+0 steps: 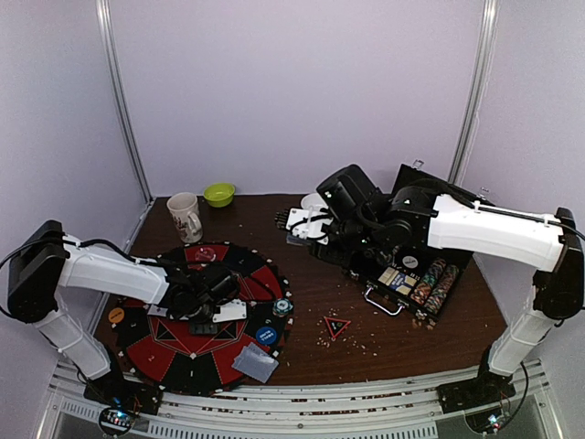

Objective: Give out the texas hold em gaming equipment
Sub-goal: Flop the poker card into the community card area.

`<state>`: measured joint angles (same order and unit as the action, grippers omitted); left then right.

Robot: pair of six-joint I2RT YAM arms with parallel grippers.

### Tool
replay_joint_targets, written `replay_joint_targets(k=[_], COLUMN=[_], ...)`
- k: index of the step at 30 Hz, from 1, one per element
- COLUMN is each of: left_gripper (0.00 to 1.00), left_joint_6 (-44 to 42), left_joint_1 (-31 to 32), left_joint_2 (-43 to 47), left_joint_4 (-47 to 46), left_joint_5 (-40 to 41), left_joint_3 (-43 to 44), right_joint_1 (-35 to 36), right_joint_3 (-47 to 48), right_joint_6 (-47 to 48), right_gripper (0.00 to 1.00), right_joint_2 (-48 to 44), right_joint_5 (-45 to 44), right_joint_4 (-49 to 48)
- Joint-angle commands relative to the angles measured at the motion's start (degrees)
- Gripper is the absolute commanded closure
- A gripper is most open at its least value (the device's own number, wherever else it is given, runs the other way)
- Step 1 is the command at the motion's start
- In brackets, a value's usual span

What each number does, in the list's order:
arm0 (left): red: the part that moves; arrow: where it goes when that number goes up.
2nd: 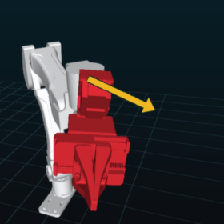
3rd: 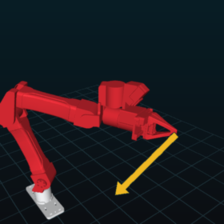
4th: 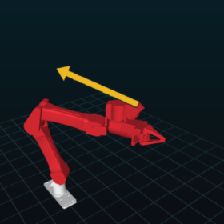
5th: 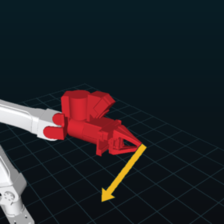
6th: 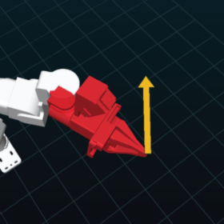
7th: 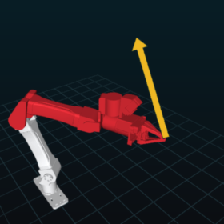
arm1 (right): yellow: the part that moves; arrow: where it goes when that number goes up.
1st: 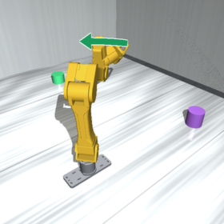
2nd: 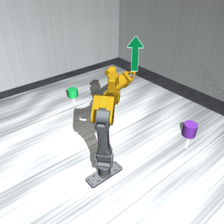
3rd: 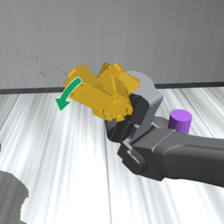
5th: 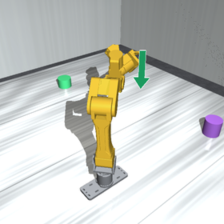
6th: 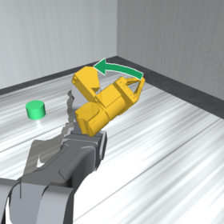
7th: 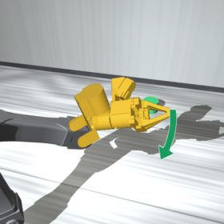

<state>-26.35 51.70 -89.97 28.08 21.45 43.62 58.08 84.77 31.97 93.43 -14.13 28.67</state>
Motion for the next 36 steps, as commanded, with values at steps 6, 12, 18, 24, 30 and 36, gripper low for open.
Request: replay_joint_targets(k=[6, 12, 18, 24, 30, 36], left_gripper=[1.00, 1.00, 1.00, 1.00, 1.00, 1.00], left_joint_6=[1.4, 2.2, 2.5, 2.9, 2.9, 3.1], left_joint_1=[-1.6, -1.9, -2.3, -2.5, -2.6, -2.6], left_joint_2=[-0.3, -0.6, -1.0, -0.6, -0.1, -0.7], left_joint_4=[1.4, 2.7, 3.7, 5.2, 4.4, 4.7], left_joint_5=[-1.0, -1.4, -0.7, -0.2, -1.5, -5.2], left_joint_3=[-1.2, -0.5, -0.2, 0.3, 0.1, 1.9], right_joint_1=[-0.3, -0.3, -0.3, -0.3, -0.3, -0.3], right_joint_3=[0.0, 0.1, -0.1, -0.1, 0.0, -0.1], right_joint_6=[0.1, 0.1, 0.1, 0.2, 0.2, 0.2], right_gripper=[0.56, 0.56, 0.56, 0.56, 0.55, 0.56], right_joint_2=[-1.8, -1.8, -2.1, -2.1, -2.1, -2.2], right_joint_5=[-0.8, -0.7, -0.8, -0.8, -0.8, -1.1], right_joint_4=[0.1, 0.2, 0.2, 0.2, 0.2, 0.2])
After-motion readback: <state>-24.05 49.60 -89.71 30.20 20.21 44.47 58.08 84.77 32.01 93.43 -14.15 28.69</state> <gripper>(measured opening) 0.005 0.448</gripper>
